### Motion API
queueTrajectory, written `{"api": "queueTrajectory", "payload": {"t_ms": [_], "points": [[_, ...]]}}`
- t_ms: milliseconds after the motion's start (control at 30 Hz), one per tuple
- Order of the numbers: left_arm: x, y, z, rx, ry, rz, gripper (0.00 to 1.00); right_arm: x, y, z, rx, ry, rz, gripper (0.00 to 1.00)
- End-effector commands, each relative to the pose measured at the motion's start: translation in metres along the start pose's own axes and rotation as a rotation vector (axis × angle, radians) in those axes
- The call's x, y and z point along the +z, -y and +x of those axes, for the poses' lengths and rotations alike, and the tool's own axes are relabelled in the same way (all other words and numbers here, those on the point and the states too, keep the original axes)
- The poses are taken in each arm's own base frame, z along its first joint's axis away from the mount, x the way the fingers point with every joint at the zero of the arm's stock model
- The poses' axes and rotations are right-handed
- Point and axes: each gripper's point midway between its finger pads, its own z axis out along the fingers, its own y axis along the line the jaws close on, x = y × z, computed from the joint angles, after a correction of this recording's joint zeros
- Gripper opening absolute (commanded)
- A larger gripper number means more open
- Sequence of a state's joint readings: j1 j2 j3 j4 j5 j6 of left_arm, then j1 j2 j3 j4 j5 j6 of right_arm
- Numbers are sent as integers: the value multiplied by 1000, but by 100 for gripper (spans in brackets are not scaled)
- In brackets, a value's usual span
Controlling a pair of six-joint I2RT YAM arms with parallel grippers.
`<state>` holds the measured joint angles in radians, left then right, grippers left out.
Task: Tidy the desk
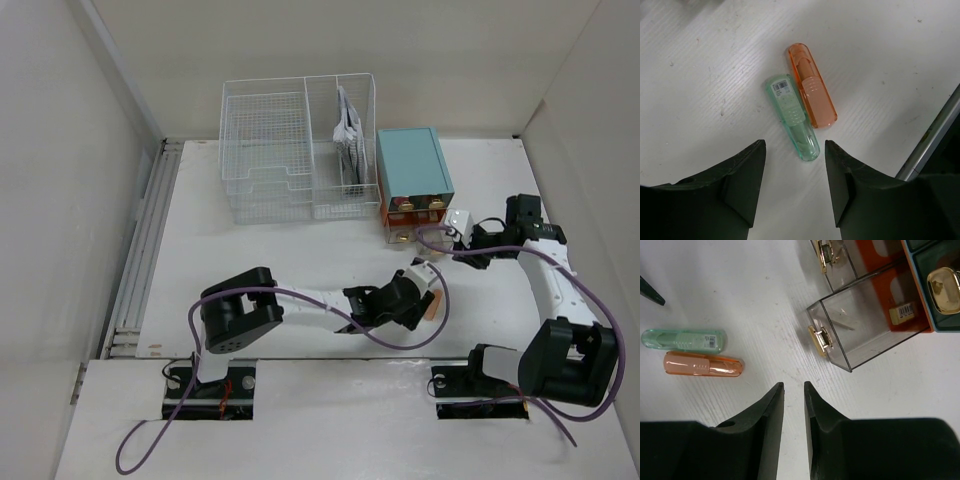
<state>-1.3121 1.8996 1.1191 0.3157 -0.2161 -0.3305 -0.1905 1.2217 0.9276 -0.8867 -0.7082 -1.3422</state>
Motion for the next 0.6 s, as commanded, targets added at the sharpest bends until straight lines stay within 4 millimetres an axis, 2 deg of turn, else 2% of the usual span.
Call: {"api": "queueTrajectory", "payload": {"t_ms": [0, 200, 267, 300, 333, 400, 567], "points": [[-3, 18, -21, 9, 42, 61, 47, -5, -2, -11, -52, 39, -8, 28], [12, 17, -8, 29, 5, 46, 45, -8, -3, -12, -57, 46, -2, 28], [17, 16, -18, 26, 23, 21, 45, -12, -3, -11, -61, 43, 6, 28], [21, 14, -6, 43, -10, -6, 43, -12, -2, -11, -73, 43, 6, 28], [24, 13, -13, 54, 1, -25, 42, -15, -2, -10, -82, 41, 12, 28], [29, 9, -4, 64, -25, -45, 42, -15, -4, -10, -96, 41, 15, 28], [35, 1, 5, 76, -50, -86, 39, -18, -9, -9, -96, 36, 5, 28]]}}
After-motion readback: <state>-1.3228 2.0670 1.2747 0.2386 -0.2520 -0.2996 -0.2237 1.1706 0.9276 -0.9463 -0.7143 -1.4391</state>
